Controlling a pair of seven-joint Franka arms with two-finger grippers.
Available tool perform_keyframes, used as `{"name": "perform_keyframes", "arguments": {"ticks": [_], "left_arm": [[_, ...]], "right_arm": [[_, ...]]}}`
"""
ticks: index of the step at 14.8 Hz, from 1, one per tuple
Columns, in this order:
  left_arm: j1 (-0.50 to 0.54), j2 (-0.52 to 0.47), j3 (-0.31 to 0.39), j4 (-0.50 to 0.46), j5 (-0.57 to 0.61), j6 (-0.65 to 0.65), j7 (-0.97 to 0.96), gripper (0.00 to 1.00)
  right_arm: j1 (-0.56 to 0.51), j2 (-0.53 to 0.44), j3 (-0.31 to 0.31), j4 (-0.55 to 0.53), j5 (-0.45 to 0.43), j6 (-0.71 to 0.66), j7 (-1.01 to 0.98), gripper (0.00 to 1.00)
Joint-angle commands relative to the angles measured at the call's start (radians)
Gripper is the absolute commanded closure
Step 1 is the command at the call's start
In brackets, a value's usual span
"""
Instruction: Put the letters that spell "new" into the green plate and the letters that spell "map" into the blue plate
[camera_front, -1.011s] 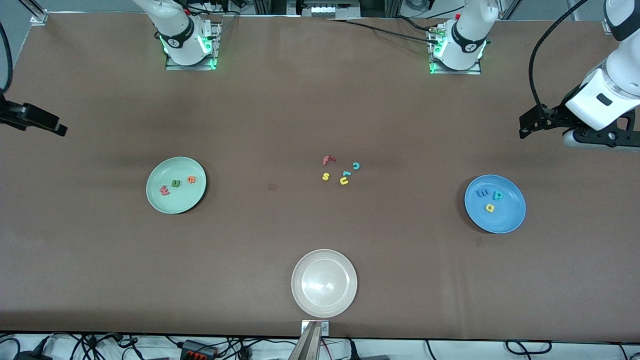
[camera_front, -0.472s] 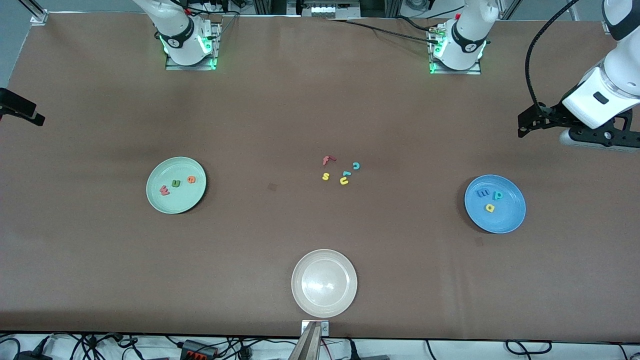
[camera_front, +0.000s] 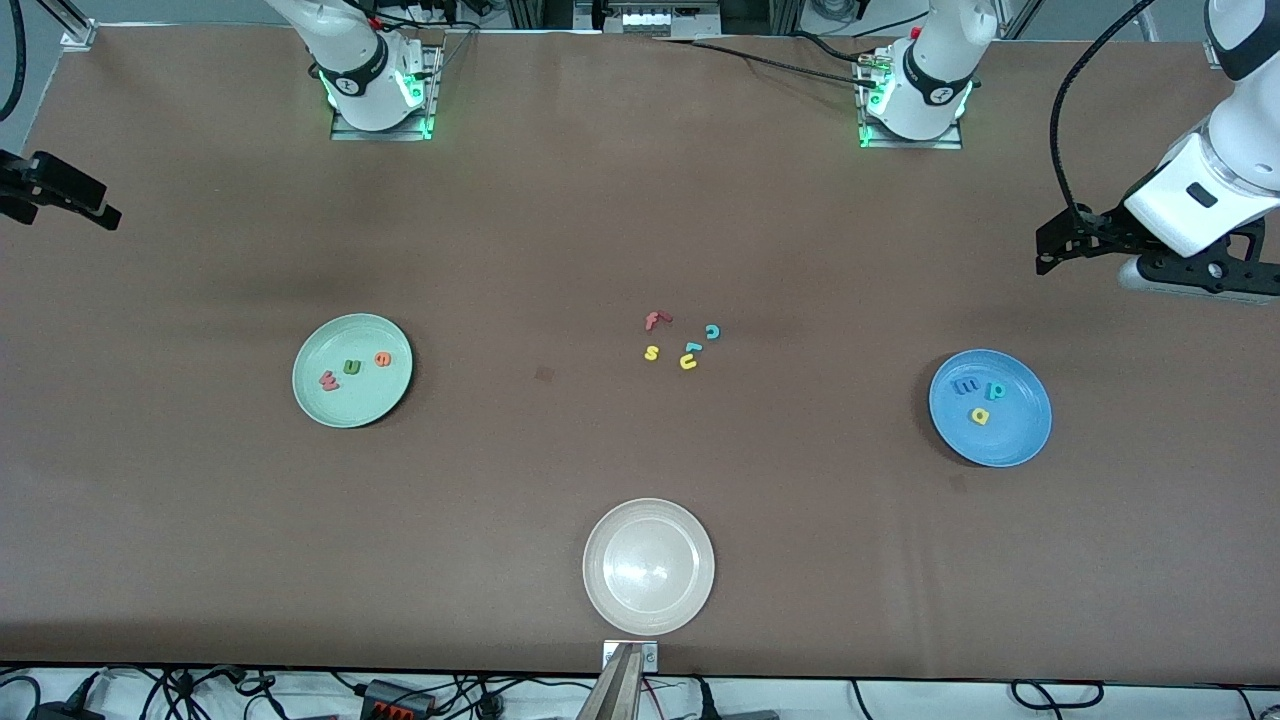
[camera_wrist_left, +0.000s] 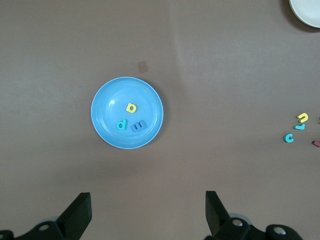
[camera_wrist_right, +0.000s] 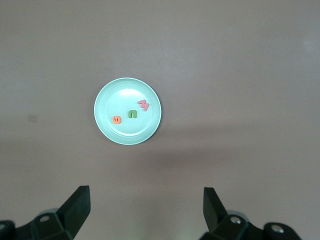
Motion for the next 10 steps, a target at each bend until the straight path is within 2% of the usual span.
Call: {"name": "perform_keyframes", "arguments": {"ticks": [1,10], "left_arm": [[-0.005,0.008,0.003,0.027,-0.005,-0.031,0.019,0.00],[-0.006,0.008,0.003,0.027,-0.005,-0.036,0.019,0.00]], "right_arm": [[-0.007,-0.027,-0.003,-0.055,-0.016,0.023,-0.018,0.00],[-0.018,-0.024,-0.005,-0.059,-0.019,0.034,-0.011,0.00]]}}
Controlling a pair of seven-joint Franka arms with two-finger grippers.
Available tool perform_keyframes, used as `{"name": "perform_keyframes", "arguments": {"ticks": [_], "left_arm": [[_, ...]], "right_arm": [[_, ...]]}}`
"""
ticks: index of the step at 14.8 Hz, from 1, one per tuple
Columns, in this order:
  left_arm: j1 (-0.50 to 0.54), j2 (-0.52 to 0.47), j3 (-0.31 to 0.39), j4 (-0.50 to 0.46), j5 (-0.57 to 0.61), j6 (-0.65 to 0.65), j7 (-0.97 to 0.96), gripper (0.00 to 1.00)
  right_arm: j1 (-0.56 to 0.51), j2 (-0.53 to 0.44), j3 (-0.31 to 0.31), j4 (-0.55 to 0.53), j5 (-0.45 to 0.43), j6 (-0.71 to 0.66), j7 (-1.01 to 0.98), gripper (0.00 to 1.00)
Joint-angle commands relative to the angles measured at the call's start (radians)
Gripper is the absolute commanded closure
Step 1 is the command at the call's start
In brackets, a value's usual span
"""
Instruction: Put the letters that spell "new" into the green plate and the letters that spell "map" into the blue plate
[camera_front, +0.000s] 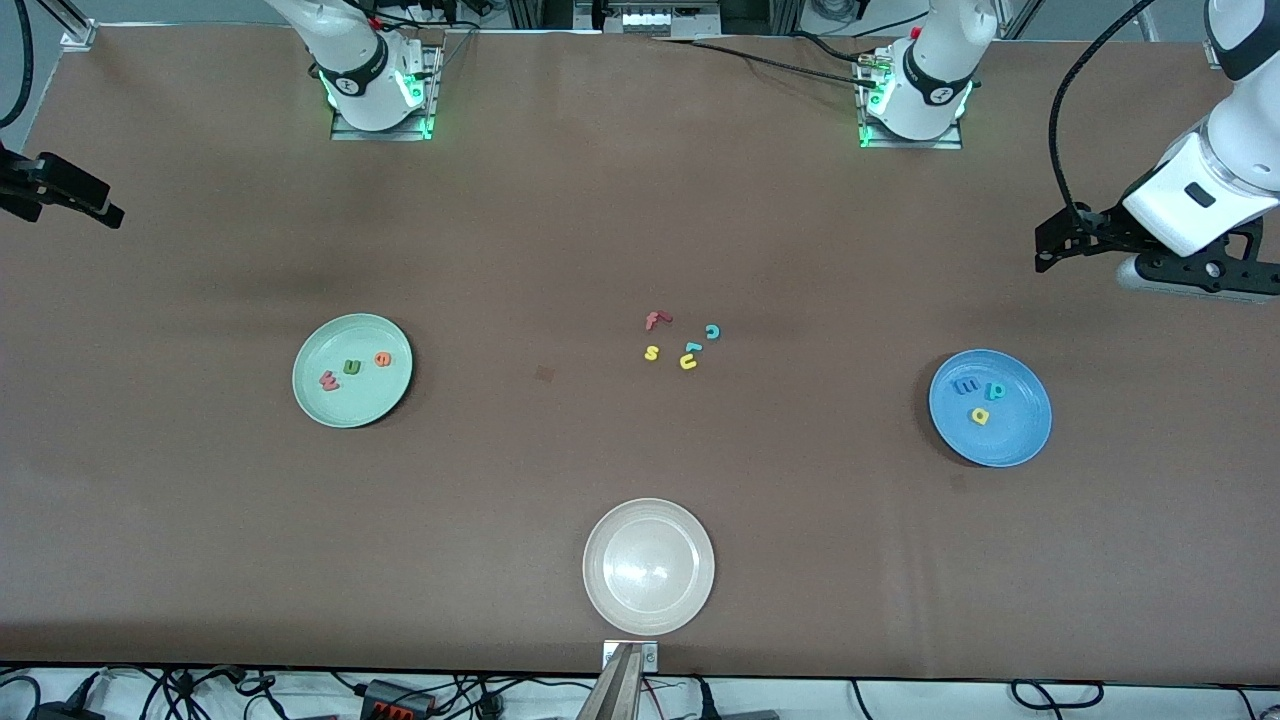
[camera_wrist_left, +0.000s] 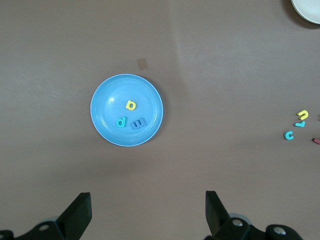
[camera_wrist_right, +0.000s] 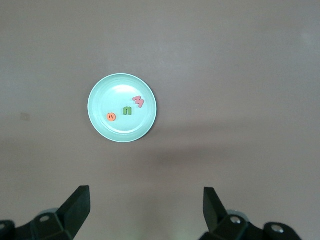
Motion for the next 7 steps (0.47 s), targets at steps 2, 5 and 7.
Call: {"name": "perform_keyframes", "arguments": {"ticks": [2,5,7], "left_arm": [[-0.004,0.006,0.003,0.027,-0.005,-0.024,0.019,0.00],[-0.006,0.006,0.003,0.027,-0.005,-0.024,0.019,0.00],[-0.006,0.008,0.003,0.028,-0.005,-0.024,0.019,0.00]], "right_arm": [[-0.023,-0.020,0.004,-0.020,-0.012,0.010,-0.008,0.00],[-0.033,-0.023,0.004,-0.020,-0.012,0.001,-0.009,0.00],[-0.041,-0.032,0.004,-0.020,-0.012,-0.007,-0.011,0.00]]}}
